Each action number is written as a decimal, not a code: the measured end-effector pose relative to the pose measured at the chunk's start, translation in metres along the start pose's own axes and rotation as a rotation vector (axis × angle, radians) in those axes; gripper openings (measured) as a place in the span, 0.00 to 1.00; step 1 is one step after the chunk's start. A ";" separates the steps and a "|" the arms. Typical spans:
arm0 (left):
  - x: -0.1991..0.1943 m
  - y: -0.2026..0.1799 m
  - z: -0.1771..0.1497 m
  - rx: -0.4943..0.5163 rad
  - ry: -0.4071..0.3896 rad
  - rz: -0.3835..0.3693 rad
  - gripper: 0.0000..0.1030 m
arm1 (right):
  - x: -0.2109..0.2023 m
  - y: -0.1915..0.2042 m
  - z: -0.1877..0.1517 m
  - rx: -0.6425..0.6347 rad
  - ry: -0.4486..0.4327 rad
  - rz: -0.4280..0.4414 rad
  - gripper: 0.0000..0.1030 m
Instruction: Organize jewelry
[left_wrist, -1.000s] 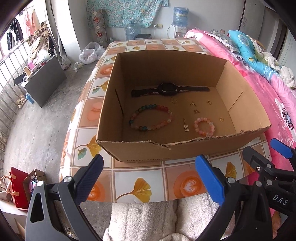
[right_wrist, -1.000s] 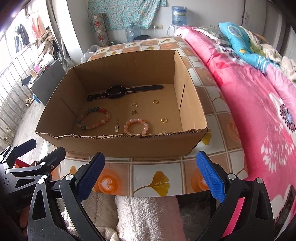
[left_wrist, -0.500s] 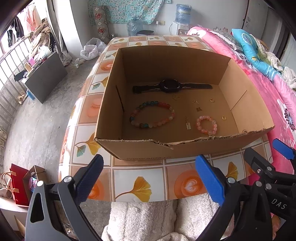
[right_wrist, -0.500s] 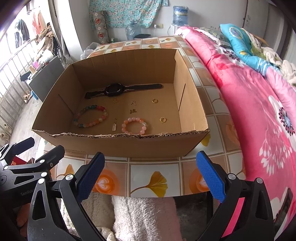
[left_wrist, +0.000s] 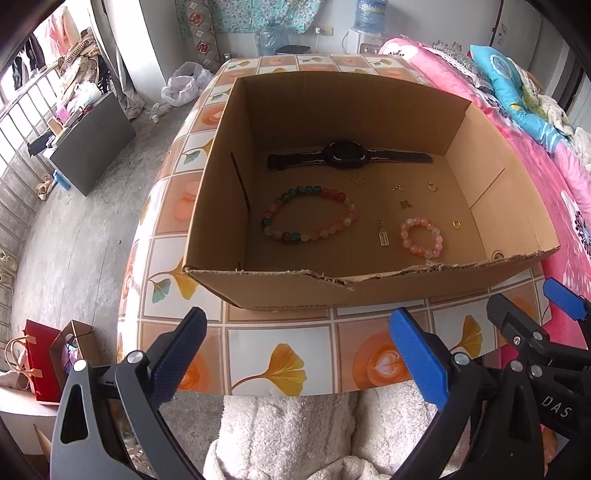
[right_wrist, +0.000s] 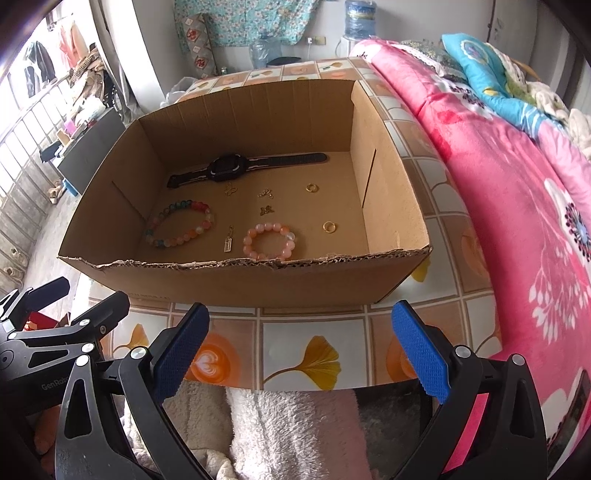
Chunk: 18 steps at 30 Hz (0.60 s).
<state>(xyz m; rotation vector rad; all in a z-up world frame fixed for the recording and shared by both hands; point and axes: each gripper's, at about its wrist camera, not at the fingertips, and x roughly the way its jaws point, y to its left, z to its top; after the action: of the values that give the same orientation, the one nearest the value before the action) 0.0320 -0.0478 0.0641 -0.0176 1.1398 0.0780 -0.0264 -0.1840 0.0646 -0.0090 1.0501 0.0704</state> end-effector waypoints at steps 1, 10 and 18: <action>0.001 0.000 0.000 -0.001 0.004 -0.001 0.95 | 0.001 0.000 0.000 0.002 0.004 0.001 0.92; 0.008 0.000 0.004 -0.002 0.022 0.010 0.94 | 0.008 0.002 0.003 0.005 0.029 0.002 0.92; 0.008 0.000 0.007 0.002 0.015 0.019 0.94 | 0.010 0.004 0.004 0.012 0.035 0.002 0.92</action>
<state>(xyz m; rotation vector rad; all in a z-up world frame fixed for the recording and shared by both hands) 0.0412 -0.0466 0.0596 -0.0058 1.1556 0.0933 -0.0179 -0.1789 0.0580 0.0015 1.0855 0.0663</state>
